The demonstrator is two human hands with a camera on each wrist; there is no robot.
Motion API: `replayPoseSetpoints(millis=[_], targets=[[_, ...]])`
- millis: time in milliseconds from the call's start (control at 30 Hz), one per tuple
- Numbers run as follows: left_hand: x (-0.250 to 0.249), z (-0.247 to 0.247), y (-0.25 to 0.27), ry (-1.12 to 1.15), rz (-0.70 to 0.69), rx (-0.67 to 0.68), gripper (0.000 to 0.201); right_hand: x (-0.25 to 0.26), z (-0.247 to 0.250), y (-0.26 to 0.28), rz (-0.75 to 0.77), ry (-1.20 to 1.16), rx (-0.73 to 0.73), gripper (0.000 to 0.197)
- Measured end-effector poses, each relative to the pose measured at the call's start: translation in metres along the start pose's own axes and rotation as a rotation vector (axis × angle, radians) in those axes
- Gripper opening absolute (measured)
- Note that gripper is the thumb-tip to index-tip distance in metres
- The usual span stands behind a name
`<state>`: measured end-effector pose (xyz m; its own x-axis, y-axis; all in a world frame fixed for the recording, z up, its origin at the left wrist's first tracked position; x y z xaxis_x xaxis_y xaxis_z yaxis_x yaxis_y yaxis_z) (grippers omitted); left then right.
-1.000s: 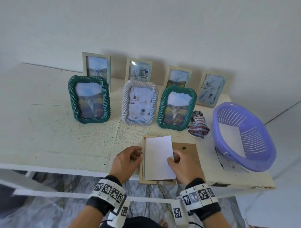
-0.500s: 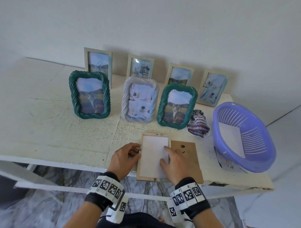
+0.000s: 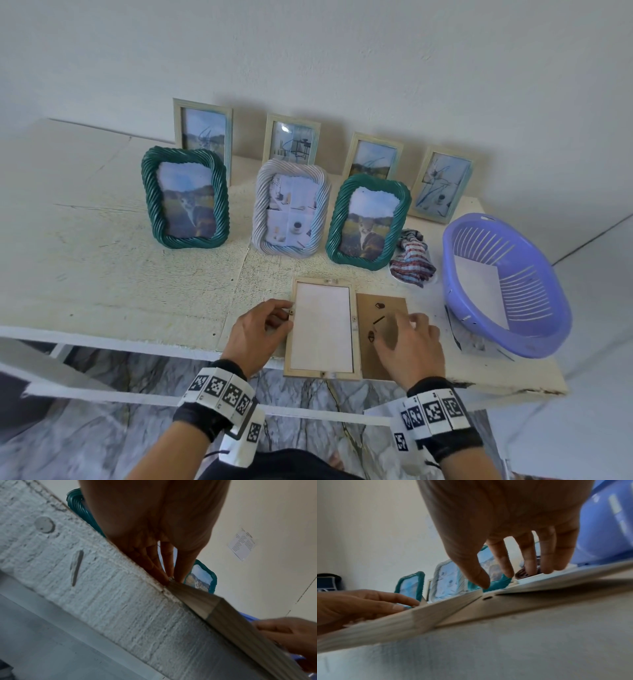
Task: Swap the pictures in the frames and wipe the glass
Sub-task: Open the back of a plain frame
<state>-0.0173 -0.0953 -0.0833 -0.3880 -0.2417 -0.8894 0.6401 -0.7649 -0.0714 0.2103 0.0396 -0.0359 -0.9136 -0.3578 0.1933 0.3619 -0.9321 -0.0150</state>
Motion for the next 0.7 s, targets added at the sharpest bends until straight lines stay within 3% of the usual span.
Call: replayPoseSetpoints(millis=[133,300,400,533,700], targets=[[0.000,0.000,0.000,0.000,-0.003,0.003,0.027,-0.017,-0.005,0.002,-0.040,-0.028,0.071,0.051],[0.001,0.000,-0.001,0.002,0.003,0.015,0.026,-0.021,0.006,-0.006,-0.164,-0.280,-0.036,0.040],[0.001,0.000,-0.001,0.005,-0.002,0.011,0.027,0.000,0.013,-0.002,-0.053,-0.348,-0.114,0.034],[0.003,0.000,-0.001,0.003,-0.013,0.008,0.027,0.040,0.007,0.007,0.148,-0.301,-0.082,0.034],[0.003,-0.001,0.000,-0.027,-0.033,0.001,0.026,0.070,-0.008,0.010,0.207,-0.262,-0.048,0.042]])
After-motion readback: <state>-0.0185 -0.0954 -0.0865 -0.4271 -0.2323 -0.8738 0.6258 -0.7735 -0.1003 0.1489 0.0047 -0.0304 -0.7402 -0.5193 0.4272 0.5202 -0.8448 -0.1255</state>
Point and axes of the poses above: each hand's wrist, its own y-axis away from the middle knuckle, its own z-axis out of the back of the hand, x = y × z, the point moved 1 cm from there along -y, towards the middle knuckle, and after that the axes turned 8 degrees about -x, right-handed, at the moved point
